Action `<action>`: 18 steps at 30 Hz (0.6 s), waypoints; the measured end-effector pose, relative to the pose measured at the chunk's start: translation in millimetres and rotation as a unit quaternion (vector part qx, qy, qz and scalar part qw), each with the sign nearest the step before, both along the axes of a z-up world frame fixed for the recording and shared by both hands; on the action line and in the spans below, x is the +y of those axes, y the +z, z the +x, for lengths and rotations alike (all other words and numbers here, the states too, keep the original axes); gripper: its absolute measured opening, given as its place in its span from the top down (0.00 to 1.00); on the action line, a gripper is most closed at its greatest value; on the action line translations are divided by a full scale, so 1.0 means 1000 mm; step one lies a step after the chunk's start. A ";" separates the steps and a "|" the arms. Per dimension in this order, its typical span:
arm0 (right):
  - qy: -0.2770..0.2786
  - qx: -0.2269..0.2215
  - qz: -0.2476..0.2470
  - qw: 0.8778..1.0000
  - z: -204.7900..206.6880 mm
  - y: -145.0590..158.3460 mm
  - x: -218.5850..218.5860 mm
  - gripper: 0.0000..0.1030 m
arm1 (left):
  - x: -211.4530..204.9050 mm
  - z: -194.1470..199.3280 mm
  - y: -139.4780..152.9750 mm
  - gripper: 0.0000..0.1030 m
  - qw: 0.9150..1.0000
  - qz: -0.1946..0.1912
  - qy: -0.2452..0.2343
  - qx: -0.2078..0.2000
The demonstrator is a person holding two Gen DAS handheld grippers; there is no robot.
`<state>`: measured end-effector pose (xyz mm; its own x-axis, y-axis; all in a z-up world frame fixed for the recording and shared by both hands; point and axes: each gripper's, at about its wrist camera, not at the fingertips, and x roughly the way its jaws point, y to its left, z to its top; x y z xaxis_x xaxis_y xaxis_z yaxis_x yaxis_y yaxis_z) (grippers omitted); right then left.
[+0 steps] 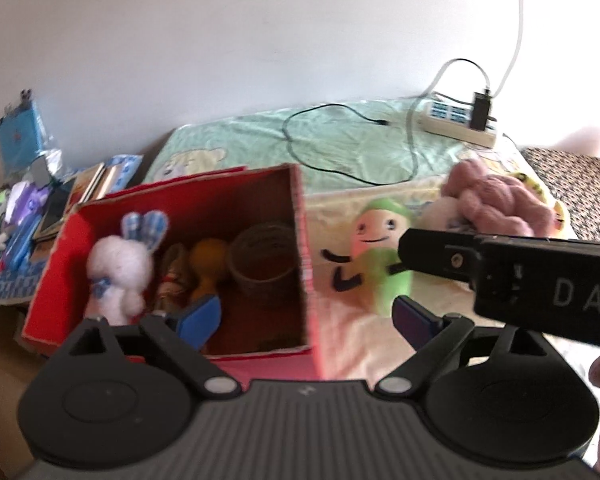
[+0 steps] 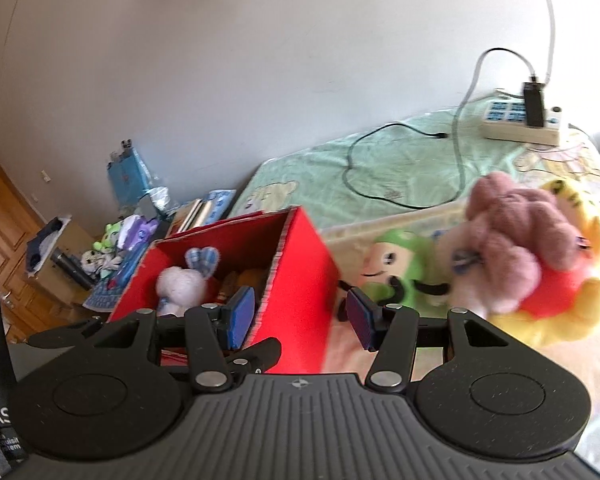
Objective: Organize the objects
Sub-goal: 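Move the right gripper back toward the pink teddy bear on the bed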
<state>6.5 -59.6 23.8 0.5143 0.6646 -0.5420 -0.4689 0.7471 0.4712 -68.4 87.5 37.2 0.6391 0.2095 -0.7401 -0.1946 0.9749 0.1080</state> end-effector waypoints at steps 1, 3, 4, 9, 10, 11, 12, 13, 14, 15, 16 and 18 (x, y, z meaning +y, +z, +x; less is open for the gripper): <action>-0.005 0.000 -0.001 1.000 0.000 -0.001 -0.004 0.46 | -0.005 0.001 0.000 0.09 1.000 0.001 -0.006 0.001; -0.014 0.001 -0.005 1.000 0.000 -0.003 -0.014 0.46 | -0.015 0.004 -0.001 0.07 1.000 0.002 -0.014 0.004; -0.020 0.002 -0.007 1.000 0.000 -0.004 -0.019 0.46 | -0.020 0.005 -0.002 0.07 1.000 0.002 -0.018 0.006; -0.047 0.016 -0.012 0.999 0.001 -0.011 -0.039 0.46 | -0.035 0.014 -0.008 0.07 0.999 -0.002 -0.031 0.024; -0.051 0.018 -0.012 0.998 0.001 -0.012 -0.043 0.46 | -0.037 0.015 -0.009 0.07 0.999 -0.003 -0.034 0.028; -0.056 0.021 -0.013 0.998 0.001 -0.014 -0.047 0.46 | -0.040 0.016 -0.010 0.07 0.999 -0.004 -0.036 0.031; -0.060 0.023 -0.014 0.998 0.002 -0.015 -0.050 0.46 | -0.044 0.017 -0.011 0.06 0.999 -0.003 -0.039 0.034; -0.064 0.025 -0.016 0.998 0.002 -0.016 -0.053 0.46 | -0.047 0.019 -0.012 0.06 0.999 -0.002 -0.041 0.036; -0.067 0.027 -0.017 0.997 0.003 -0.017 -0.055 0.46 | -0.051 0.021 -0.013 0.05 0.998 0.000 -0.042 0.037; -0.071 0.029 -0.018 0.997 0.003 -0.018 -0.058 0.46 | -0.054 0.022 -0.014 0.03 0.998 0.002 -0.044 0.039; -0.073 0.031 -0.018 0.997 0.004 -0.019 -0.060 0.46 | -0.057 0.024 -0.015 0.03 0.998 0.004 -0.045 0.039; -0.078 0.035 -0.019 0.996 0.004 -0.021 -0.066 0.46 | -0.062 0.026 -0.016 0.03 0.998 0.004 -0.048 0.041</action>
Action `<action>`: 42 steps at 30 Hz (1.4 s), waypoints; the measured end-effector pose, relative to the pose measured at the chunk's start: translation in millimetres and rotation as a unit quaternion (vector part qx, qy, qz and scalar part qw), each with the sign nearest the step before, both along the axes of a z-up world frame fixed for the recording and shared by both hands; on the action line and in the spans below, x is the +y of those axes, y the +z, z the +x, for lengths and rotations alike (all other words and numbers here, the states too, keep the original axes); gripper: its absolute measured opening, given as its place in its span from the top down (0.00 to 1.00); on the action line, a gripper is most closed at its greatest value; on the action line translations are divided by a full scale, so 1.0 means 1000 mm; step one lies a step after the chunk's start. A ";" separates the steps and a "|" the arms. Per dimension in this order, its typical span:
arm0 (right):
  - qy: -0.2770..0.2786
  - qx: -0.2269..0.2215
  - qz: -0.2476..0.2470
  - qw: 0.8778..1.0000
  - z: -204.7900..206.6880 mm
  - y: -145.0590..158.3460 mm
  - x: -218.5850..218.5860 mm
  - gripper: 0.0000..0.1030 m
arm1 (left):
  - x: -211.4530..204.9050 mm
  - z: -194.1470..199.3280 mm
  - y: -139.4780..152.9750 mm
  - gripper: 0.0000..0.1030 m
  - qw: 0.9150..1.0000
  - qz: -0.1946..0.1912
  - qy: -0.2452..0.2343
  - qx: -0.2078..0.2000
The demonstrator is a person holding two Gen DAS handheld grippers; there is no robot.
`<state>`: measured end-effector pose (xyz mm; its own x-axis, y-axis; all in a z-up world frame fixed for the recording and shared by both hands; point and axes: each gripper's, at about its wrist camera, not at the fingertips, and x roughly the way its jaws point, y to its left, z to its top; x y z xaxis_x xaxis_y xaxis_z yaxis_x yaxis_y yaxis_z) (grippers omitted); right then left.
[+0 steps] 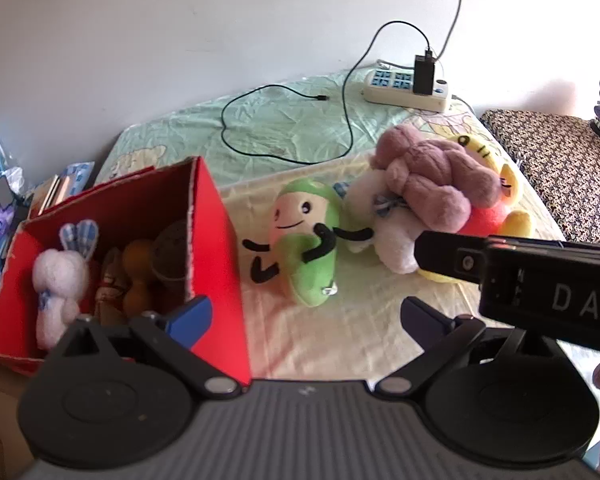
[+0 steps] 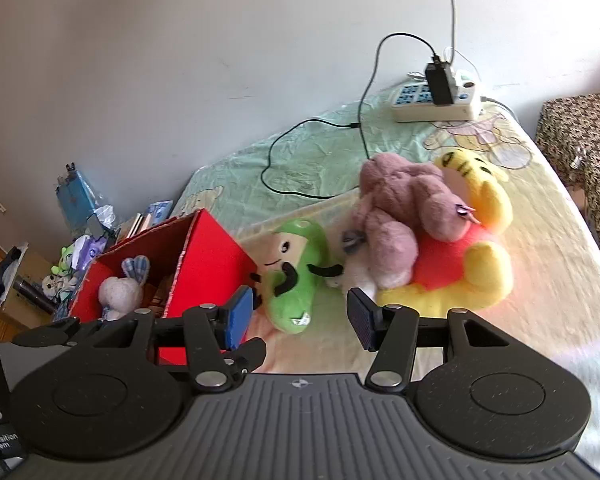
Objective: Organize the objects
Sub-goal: 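Move the right gripper back toward the pink teddy bear on the bed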
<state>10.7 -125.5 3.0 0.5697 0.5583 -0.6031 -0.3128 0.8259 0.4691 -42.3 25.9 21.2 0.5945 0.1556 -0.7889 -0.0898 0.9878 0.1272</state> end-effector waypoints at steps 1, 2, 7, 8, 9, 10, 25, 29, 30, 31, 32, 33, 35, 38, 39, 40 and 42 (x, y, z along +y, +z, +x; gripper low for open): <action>-0.002 0.001 0.001 1.000 0.000 -0.001 -0.002 0.46 | -0.002 0.001 -0.001 0.03 1.000 0.000 -0.001 0.001; -0.004 0.003 0.001 1.000 0.001 -0.002 -0.005 0.46 | -0.004 0.002 -0.001 0.02 1.000 0.001 -0.002 0.002; -0.011 0.013 0.004 1.000 0.005 -0.008 -0.015 0.46 | -0.012 0.006 -0.005 0.03 1.000 0.003 -0.007 0.009; -0.012 0.015 0.006 1.000 0.006 -0.008 -0.017 0.46 | -0.014 0.007 -0.005 0.03 1.000 0.004 -0.006 0.010; -0.013 0.016 0.007 1.000 0.006 -0.009 -0.019 0.46 | -0.016 0.008 -0.006 0.02 1.000 0.005 -0.006 0.011; -0.013 0.018 0.007 1.000 0.007 -0.010 -0.021 0.46 | -0.017 0.008 -0.007 0.02 1.000 0.006 -0.006 0.011; -0.014 0.037 0.033 0.999 0.018 -0.022 -0.045 0.45 | -0.032 0.017 -0.016 0.02 0.999 0.010 0.008 0.030; -0.020 0.045 0.046 0.998 0.024 -0.025 -0.052 0.45 | -0.036 0.019 -0.017 0.02 0.999 0.016 0.009 0.032; -0.021 0.046 0.048 0.998 0.025 -0.025 -0.053 0.45 | -0.036 0.020 -0.017 0.02 0.999 0.016 0.008 0.033; -0.022 0.047 0.050 0.997 0.026 -0.025 -0.054 0.45 | -0.036 0.021 -0.018 0.02 0.999 0.016 0.008 0.034; -0.023 0.047 0.052 0.997 0.026 -0.026 -0.054 0.45 | -0.036 0.022 -0.018 0.02 0.999 0.016 0.007 0.034; -0.025 0.047 0.053 0.997 0.027 -0.026 -0.055 0.45 | -0.035 0.023 -0.019 0.02 0.999 0.016 0.006 0.035; -0.029 0.048 0.055 0.997 0.028 -0.027 -0.056 0.45 | -0.035 0.027 -0.020 0.02 0.999 0.013 0.003 0.036; -0.039 0.051 0.056 0.996 0.029 -0.027 -0.059 0.45 | -0.034 0.033 -0.022 0.03 0.999 0.007 -0.005 0.038; -0.041 0.053 0.055 0.996 0.029 -0.027 -0.060 0.45 | -0.034 0.035 -0.022 0.03 0.999 0.006 -0.006 0.038; -0.041 0.053 0.055 0.996 0.029 -0.027 -0.061 0.45 | -0.034 0.037 -0.021 0.03 0.999 0.003 -0.007 0.037; -0.041 0.049 0.056 0.996 0.030 -0.026 -0.063 0.45 | -0.034 0.040 -0.020 0.03 0.999 -0.002 -0.012 0.034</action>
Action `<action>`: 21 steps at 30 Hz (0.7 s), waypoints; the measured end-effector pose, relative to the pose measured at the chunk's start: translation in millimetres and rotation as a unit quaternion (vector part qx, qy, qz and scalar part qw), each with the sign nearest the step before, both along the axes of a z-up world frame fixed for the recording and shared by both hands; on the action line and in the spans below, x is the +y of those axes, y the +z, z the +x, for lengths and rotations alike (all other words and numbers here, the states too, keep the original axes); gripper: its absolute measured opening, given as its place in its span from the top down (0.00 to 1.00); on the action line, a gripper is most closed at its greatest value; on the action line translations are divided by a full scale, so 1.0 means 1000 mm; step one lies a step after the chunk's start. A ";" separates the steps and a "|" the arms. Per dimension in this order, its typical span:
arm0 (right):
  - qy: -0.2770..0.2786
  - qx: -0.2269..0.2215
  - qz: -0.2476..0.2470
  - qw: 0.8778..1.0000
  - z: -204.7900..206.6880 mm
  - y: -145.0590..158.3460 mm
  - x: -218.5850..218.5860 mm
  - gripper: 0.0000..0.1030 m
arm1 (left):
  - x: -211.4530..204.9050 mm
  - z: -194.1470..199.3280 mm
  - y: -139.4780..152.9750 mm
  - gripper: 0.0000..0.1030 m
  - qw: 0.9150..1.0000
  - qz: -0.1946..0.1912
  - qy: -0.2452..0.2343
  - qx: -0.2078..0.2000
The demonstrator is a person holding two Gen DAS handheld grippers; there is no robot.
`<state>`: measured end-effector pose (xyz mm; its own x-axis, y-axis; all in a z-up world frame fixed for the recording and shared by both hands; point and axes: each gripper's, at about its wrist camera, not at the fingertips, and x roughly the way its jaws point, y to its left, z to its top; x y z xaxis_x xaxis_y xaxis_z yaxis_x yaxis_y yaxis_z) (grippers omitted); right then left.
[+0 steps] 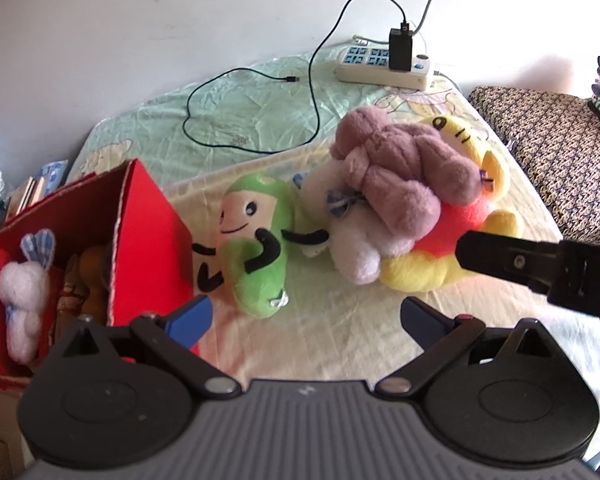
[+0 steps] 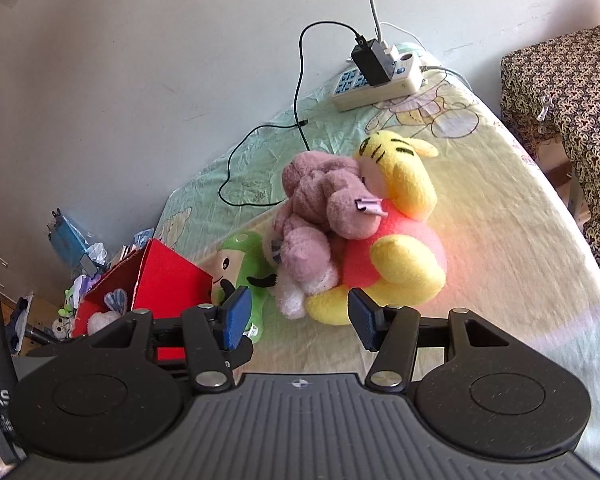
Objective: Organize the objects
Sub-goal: 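Move the right gripper back toward the pink teddy bear on the bed, then grasp the pink teddy bear with the right gripper and lift it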
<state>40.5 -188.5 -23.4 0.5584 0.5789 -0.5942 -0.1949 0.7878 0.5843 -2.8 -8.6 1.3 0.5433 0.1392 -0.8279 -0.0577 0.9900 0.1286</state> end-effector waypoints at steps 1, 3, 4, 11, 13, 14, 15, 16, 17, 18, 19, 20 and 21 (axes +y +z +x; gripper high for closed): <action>-0.001 -0.002 0.003 1.000 0.001 0.000 -0.001 0.45 | 0.000 0.001 0.000 0.03 1.000 -0.001 -0.003 -0.001; -0.001 -0.002 0.015 1.000 0.003 -0.002 -0.004 0.45 | 0.000 0.003 0.000 0.03 1.000 -0.005 -0.012 -0.004; -0.001 -0.001 0.021 1.000 0.004 -0.002 -0.005 0.45 | 0.001 0.004 0.001 0.03 1.000 -0.009 -0.016 -0.007; -0.012 -0.022 0.065 0.998 0.017 0.004 -0.019 0.45 | 0.018 0.022 0.017 0.03 0.995 -0.076 -0.046 -0.038; -0.025 -0.029 0.071 0.997 0.026 0.005 -0.023 0.45 | 0.020 0.030 0.019 0.03 0.993 -0.093 -0.056 -0.044; -0.033 -0.033 0.072 0.996 0.033 0.005 -0.025 0.45 | 0.022 0.035 0.017 0.04 0.992 -0.105 -0.061 -0.044; -0.039 -0.037 0.070 0.996 0.039 0.005 -0.026 0.45 | 0.023 0.040 0.015 0.04 0.990 -0.115 -0.066 -0.042; -0.044 -0.042 0.067 0.996 0.044 0.004 -0.027 0.45 | 0.024 0.045 0.012 0.05 0.989 -0.128 -0.069 -0.038; -0.049 -0.048 0.060 0.996 0.051 0.003 -0.027 0.45 | 0.027 0.050 0.009 0.06 0.987 -0.143 -0.070 -0.033; -0.050 -0.053 0.052 0.996 0.057 0.002 -0.026 0.45 | 0.029 0.055 0.005 0.06 0.984 -0.159 -0.070 -0.026; -0.051 -0.058 0.041 0.996 0.063 0.000 -0.024 0.45 | 0.031 0.060 0.000 0.06 0.981 -0.179 -0.071 -0.019; -0.052 -0.060 0.031 0.996 0.069 -0.002 -0.022 0.46 | 0.033 0.065 -0.004 0.06 0.977 -0.202 -0.073 -0.010; -0.050 -0.060 0.027 0.997 0.075 -0.005 -0.021 0.46 | 0.034 0.067 -0.006 0.07 0.973 -0.218 -0.075 -0.005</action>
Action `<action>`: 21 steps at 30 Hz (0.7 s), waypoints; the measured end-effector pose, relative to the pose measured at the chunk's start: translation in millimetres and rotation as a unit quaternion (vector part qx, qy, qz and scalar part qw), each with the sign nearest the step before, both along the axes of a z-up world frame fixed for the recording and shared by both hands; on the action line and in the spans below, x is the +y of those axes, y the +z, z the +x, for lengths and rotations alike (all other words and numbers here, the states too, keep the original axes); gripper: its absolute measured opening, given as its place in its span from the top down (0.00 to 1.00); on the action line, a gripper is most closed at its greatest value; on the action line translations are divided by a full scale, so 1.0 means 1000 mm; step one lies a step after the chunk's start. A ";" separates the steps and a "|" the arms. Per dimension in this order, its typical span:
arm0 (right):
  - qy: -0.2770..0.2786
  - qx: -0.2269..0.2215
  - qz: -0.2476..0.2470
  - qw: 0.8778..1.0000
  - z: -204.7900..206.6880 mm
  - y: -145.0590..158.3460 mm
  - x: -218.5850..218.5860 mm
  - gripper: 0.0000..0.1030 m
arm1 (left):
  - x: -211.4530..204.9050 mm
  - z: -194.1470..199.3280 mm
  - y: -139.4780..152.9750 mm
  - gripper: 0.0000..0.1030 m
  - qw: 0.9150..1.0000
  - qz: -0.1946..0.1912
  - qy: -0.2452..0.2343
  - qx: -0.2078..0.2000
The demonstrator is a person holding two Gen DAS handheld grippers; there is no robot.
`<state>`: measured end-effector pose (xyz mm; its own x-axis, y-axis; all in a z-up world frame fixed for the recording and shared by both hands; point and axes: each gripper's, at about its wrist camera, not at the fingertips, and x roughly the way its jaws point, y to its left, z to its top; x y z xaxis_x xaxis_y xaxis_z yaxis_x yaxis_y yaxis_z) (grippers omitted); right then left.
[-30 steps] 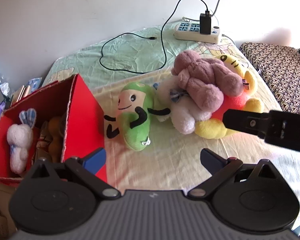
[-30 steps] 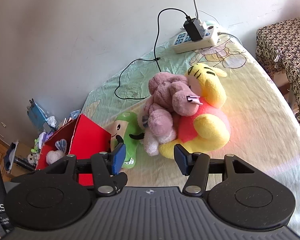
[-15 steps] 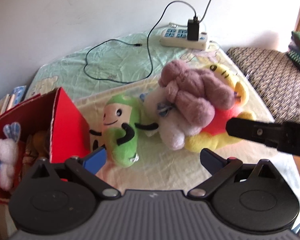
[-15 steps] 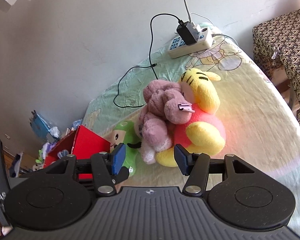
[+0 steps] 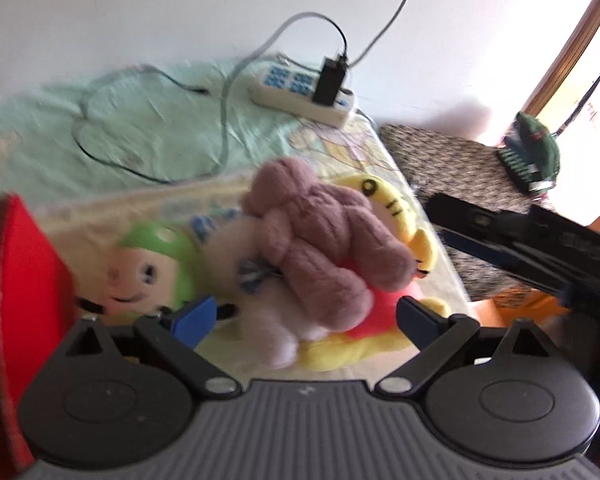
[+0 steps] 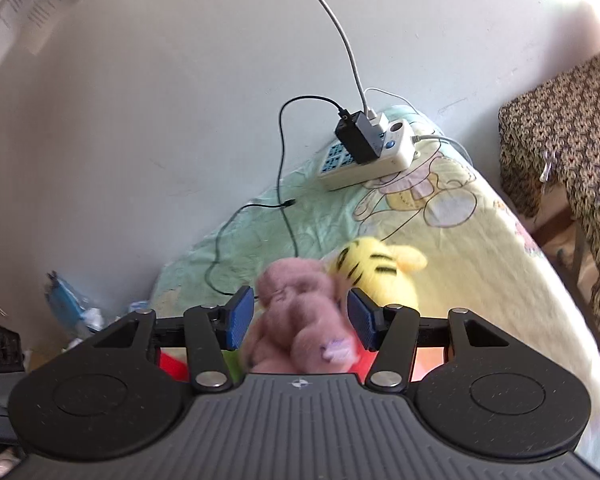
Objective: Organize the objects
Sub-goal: 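Grasp the pink teddy bear with the right gripper and lift it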
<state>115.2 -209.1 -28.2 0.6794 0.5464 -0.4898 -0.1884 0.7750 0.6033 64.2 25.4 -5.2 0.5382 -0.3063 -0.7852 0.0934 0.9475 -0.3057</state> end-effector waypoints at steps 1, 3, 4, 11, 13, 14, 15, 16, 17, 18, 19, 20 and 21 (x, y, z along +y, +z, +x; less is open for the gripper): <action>0.004 0.003 -0.003 1.000 0.006 -0.003 0.002 0.46 | 0.000 0.002 -0.003 0.07 1.000 -0.015 -0.004 0.004; 0.015 0.012 -0.006 1.000 0.019 -0.010 0.007 0.47 | -0.003 0.005 -0.005 0.09 0.999 -0.031 -0.015 0.002; 0.019 0.017 -0.009 1.000 0.024 -0.014 0.010 0.47 | -0.006 0.007 -0.005 0.09 0.999 -0.030 -0.018 -0.001; 0.061 0.046 -0.015 0.997 0.039 -0.037 0.031 0.50 | -0.009 0.033 -0.024 0.28 0.999 -0.031 -0.028 0.025; 0.067 0.045 -0.015 0.997 0.039 -0.039 0.035 0.53 | -0.007 0.041 -0.033 0.35 0.998 -0.030 -0.026 0.041; 0.070 0.045 -0.013 0.996 0.039 -0.039 0.035 0.54 | -0.006 0.044 -0.037 0.37 0.998 -0.032 -0.025 0.045; 0.072 0.045 -0.011 0.996 0.038 -0.039 0.035 0.57 | -0.005 0.046 -0.038 0.41 0.998 -0.030 -0.024 0.043; 0.074 0.045 -0.008 0.996 0.038 -0.039 0.035 0.60 | -0.005 0.047 -0.039 0.42 0.999 -0.026 -0.025 0.040; 0.073 0.048 -0.003 0.996 0.038 -0.039 0.033 0.61 | -0.006 0.047 -0.038 0.45 0.999 -0.022 -0.028 0.035; 0.072 0.051 0.003 0.996 0.037 -0.038 0.031 0.65 | -0.007 0.047 -0.037 0.49 0.999 -0.017 -0.031 0.032; 0.069 0.054 0.011 0.996 0.036 -0.038 0.029 0.71 | -0.008 0.047 -0.037 0.50 0.999 -0.012 -0.033 0.029; 0.066 0.057 0.022 0.996 0.035 -0.038 0.026 0.72 | -0.009 0.047 -0.036 0.52 0.999 -0.005 -0.033 0.026; 0.066 0.061 0.034 0.995 0.033 -0.038 0.024 0.73 | -0.008 0.046 -0.035 0.53 0.999 -0.003 -0.033 0.023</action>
<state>148.6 -185.5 -66.1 0.5374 0.6618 -0.5228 -0.2085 0.7049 0.6780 110.0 17.2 -40.6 0.4793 -0.3451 -0.8070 0.1416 0.9378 -0.3169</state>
